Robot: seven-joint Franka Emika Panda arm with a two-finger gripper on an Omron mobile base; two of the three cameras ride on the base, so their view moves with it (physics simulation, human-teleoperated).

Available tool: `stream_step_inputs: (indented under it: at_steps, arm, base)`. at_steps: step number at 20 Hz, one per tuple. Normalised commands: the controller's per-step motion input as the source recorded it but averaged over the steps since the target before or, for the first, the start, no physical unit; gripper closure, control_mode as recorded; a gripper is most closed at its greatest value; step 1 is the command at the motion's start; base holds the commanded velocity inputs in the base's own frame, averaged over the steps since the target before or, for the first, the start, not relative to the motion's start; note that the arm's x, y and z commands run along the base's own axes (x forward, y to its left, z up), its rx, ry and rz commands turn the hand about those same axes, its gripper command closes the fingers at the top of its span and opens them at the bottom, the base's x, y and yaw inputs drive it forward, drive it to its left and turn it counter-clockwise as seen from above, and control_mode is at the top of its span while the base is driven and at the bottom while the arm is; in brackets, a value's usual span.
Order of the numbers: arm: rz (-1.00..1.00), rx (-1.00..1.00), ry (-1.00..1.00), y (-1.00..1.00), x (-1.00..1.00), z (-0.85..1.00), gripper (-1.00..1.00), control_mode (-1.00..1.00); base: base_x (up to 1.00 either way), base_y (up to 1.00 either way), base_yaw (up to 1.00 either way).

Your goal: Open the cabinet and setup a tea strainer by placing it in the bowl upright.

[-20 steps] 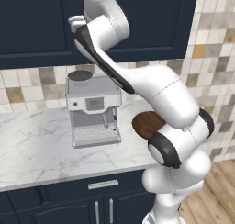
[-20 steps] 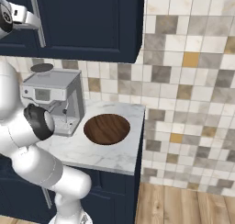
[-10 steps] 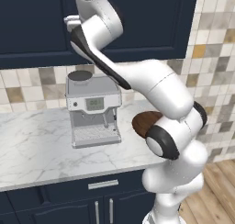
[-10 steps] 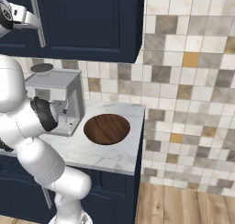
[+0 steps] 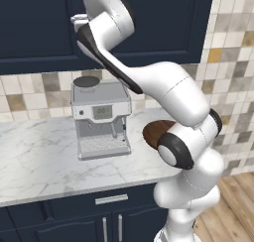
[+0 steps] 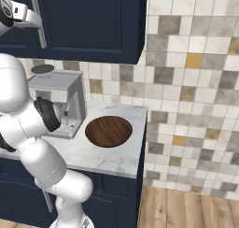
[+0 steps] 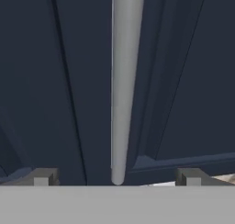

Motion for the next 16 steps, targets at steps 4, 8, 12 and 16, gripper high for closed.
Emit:
stream_step_inputs:
  at_steps: [4, 8, 12, 16]
  arm:
    - [0.0, 0.0, 0.0, -0.12, 0.0, -0.04, -1.0, -1.0]
    - [0.0, 0.0, 0.0, -0.25, 0.03, -0.04, -1.0, -1.0]
    - [0.0, 0.0, -0.01, -0.15, 0.19, -0.11, -1.0, -1.0]
    - [0.0, 0.0, -0.04, 0.0, 0.16, -0.04, -1.0, -1.0]
  base:
    - [0.0, 0.0, 0.0]
    - [0.0, 0.0, 0.0]
    - [0.0, 0.0, 0.0]
    - [0.0, 0.0, 0.0]
